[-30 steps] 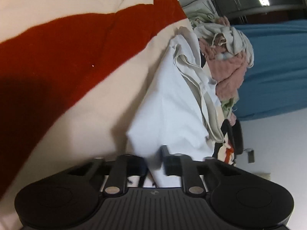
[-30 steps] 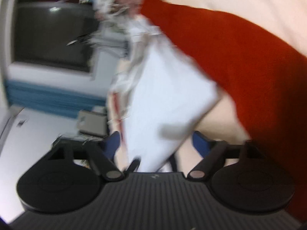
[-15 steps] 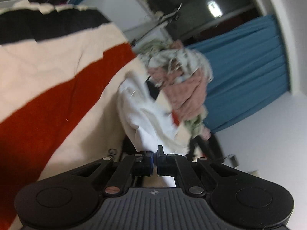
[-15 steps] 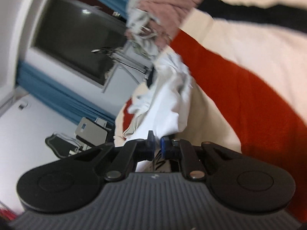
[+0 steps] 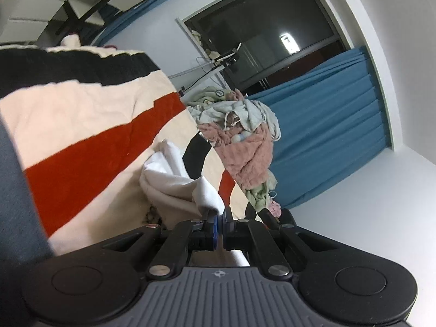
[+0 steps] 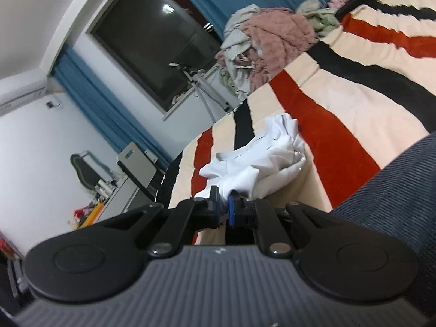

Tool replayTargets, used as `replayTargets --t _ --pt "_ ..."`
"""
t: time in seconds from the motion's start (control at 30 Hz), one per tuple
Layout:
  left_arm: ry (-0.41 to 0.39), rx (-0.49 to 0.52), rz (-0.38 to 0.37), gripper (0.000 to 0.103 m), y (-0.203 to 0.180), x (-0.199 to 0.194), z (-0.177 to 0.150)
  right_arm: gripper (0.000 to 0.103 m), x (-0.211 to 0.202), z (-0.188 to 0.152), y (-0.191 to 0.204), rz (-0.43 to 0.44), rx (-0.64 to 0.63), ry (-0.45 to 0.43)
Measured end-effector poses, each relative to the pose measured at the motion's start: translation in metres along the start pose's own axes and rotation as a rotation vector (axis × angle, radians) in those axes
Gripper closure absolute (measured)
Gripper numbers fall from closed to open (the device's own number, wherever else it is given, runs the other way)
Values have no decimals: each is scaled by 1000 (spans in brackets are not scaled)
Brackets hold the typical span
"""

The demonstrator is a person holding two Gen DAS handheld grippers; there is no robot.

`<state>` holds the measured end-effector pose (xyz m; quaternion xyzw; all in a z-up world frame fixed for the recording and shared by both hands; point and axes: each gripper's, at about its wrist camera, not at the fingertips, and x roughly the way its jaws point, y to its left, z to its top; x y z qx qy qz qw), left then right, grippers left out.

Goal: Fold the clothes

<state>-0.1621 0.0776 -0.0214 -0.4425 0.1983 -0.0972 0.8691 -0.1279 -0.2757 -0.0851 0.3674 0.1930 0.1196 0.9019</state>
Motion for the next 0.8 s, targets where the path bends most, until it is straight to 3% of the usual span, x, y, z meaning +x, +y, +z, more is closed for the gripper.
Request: replayTargets --t 0.13,0.27,0.37,0.43,0.57,0.8 --pt "40 53 113 99 -24 54 30 93 36 34 0 3 102 4" --pt "73 69 181 99 -44 130 70 93 113 81 10 -37 109 24" --pt "157 -14 288 99 -35 204 99 93 178 102 -3 -101 160 64" --pt "199 -32 313 99 -20 247 111 93 220 113 -13 -146 186 90" --pt "204 29 298 99 7 297 109 93 270 110 -45 -178 172 127" --pt "184 105 207 99 25 333 103 93 293 110 -71 -132 181 128"
